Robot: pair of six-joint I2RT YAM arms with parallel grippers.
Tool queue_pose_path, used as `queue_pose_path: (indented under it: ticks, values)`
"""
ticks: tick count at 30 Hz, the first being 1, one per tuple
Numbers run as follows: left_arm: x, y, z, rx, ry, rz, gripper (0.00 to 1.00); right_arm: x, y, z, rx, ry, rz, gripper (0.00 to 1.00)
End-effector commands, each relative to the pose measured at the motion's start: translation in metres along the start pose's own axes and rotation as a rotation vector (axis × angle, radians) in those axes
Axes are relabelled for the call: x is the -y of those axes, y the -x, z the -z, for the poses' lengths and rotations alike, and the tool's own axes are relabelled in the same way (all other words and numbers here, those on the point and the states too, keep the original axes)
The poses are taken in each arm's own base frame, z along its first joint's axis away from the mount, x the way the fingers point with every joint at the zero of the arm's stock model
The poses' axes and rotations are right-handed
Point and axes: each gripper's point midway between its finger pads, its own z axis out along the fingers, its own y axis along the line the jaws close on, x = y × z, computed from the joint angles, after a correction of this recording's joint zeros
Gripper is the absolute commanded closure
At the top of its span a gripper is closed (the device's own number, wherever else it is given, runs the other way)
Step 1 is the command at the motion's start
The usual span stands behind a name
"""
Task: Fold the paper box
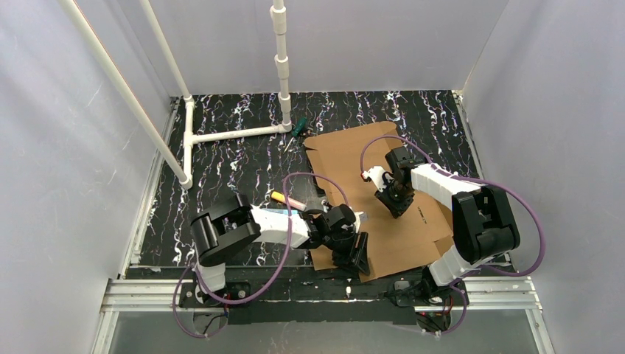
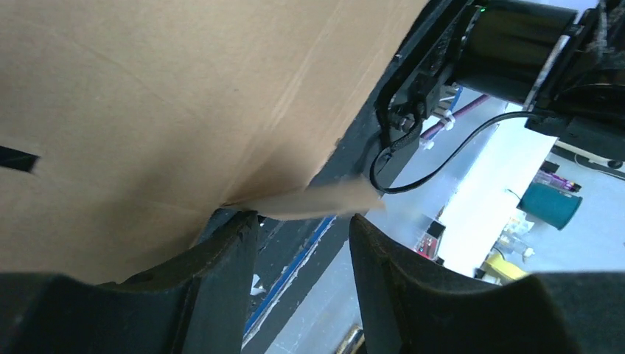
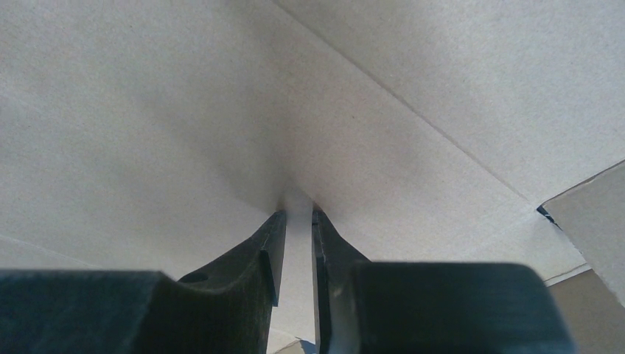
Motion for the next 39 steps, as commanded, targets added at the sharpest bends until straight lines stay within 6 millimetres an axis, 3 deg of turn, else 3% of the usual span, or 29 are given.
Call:
queue_pose_path:
  ticks: [1,4,7,16,19,20,21,22,27,29,31,33,35,39]
  values:
    - [0.000,0.006,-0.007,-0.020,0.001,0.034,0.52,-0.022,-0.003,-0.027,0.003,0.108,-0.004,0.71]
    - [-0.002,0.006,-0.012,-0.032,0.006,0.045,0.52,-0.022,-0.003,-0.026,0.007,0.107,-0.003,0.71]
    - [0.006,0.010,-0.003,-0.004,-0.011,0.008,0.52,-0.022,-0.002,-0.025,0.010,0.109,-0.003,0.71]
    - [0.039,0.014,0.054,0.117,-0.102,-0.126,0.50,-0.022,0.009,-0.007,0.084,0.110,0.027,0.68]
    - [0.041,0.012,0.073,0.140,-0.123,-0.146,0.38,-0.021,0.019,0.011,0.147,0.115,0.049,0.61]
    - [0.039,0.012,0.079,0.148,-0.122,-0.151,0.33,-0.021,0.022,0.018,0.169,0.119,0.055,0.59]
    - [0.035,0.012,0.083,0.153,-0.113,-0.155,0.13,-0.021,0.024,0.025,0.186,0.125,0.068,0.58]
    - [0.030,0.014,0.088,0.162,-0.101,-0.155,0.03,-0.021,0.026,0.032,0.196,0.128,0.073,0.57]
    - [-0.018,0.029,0.117,0.206,0.081,-0.167,0.02,-0.014,0.028,0.070,0.258,0.137,0.069,0.49]
    - [-0.034,0.038,0.134,0.244,0.182,-0.197,0.02,-0.005,0.020,0.081,0.275,0.116,0.031,0.43]
    - [-0.041,0.051,0.154,0.309,0.263,-0.225,0.02,0.011,0.006,0.087,0.288,0.065,-0.028,0.32]
    - [-0.045,0.064,0.175,0.394,0.322,-0.233,0.02,0.029,-0.010,0.088,0.291,0.000,-0.101,0.04]
    - [-0.050,0.073,0.191,0.464,0.367,-0.216,0.02,0.049,-0.032,0.089,0.288,-0.069,-0.206,0.02]
    - [-0.050,0.076,0.199,0.471,0.324,-0.220,0.02,0.075,-0.065,0.094,0.282,-0.167,-0.341,0.02]
